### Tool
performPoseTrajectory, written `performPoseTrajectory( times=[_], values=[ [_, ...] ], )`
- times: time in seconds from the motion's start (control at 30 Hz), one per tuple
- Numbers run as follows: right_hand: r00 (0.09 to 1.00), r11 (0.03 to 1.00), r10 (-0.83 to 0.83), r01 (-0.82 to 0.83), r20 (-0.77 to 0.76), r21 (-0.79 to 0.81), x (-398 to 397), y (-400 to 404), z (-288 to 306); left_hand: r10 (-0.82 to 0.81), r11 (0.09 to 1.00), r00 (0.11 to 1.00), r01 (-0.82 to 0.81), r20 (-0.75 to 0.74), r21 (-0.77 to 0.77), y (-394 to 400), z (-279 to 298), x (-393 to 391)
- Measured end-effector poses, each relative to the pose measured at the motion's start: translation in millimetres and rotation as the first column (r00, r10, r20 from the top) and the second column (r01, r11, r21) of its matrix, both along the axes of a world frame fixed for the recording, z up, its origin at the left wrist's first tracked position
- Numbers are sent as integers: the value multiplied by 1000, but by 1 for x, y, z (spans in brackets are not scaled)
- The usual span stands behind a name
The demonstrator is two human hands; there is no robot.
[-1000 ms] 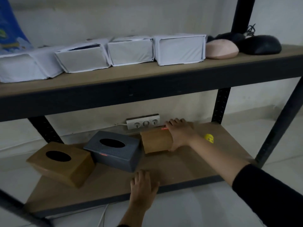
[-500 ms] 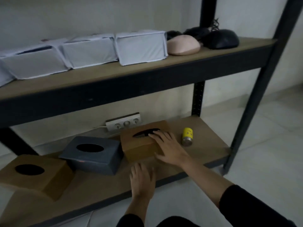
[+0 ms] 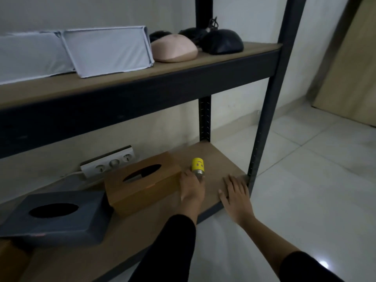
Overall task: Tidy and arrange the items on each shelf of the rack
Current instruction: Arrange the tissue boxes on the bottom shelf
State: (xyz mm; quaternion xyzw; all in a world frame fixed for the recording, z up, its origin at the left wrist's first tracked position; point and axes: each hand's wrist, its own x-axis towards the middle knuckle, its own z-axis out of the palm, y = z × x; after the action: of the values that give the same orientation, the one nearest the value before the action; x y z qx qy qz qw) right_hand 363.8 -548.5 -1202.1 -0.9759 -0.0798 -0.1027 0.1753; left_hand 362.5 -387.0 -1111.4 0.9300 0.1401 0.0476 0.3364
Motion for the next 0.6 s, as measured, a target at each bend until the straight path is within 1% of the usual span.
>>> performPoseTrajectory(
  times=[0.13, 0.23, 0.37, 0.43, 0.47, 0.53, 0.57, 0.6],
  values=[
    [999, 999, -11, 9, 31, 51, -2, 2, -6, 82, 995, 987, -73, -139, 63, -14, -8, 29],
    [995, 992, -20, 8, 99, 123, -1, 5, -12, 135, 987, 972, -115, -194, 109, -17, -16, 47],
    [985, 983, -41, 9, 170, 185, 2, 7, -20, 116, 950, 974, -51, -194, 308, -12, -16, 61],
    [982, 977, -50, 11, 180, 212, 2, 7, -22, 75, 924, 982, -3, -174, 382, -13, -12, 63],
    [981, 974, -50, 7, 187, 225, 2, 9, -22, 35, 923, 987, 29, -160, 384, -10, -9, 65],
    [979, 969, -58, 8, 195, 248, 2, 9, -22, -98, 952, 988, 128, -118, 278, -4, -2, 76],
    [980, 967, -61, 10, 192, 254, 1, 9, -23, -178, 956, 980, 194, -93, 221, 0, 1, 83],
    [980, 966, -62, 12, 188, 258, 1, 9, -24, -260, 942, 963, 270, -76, 198, 4, 4, 91]
  ],
)
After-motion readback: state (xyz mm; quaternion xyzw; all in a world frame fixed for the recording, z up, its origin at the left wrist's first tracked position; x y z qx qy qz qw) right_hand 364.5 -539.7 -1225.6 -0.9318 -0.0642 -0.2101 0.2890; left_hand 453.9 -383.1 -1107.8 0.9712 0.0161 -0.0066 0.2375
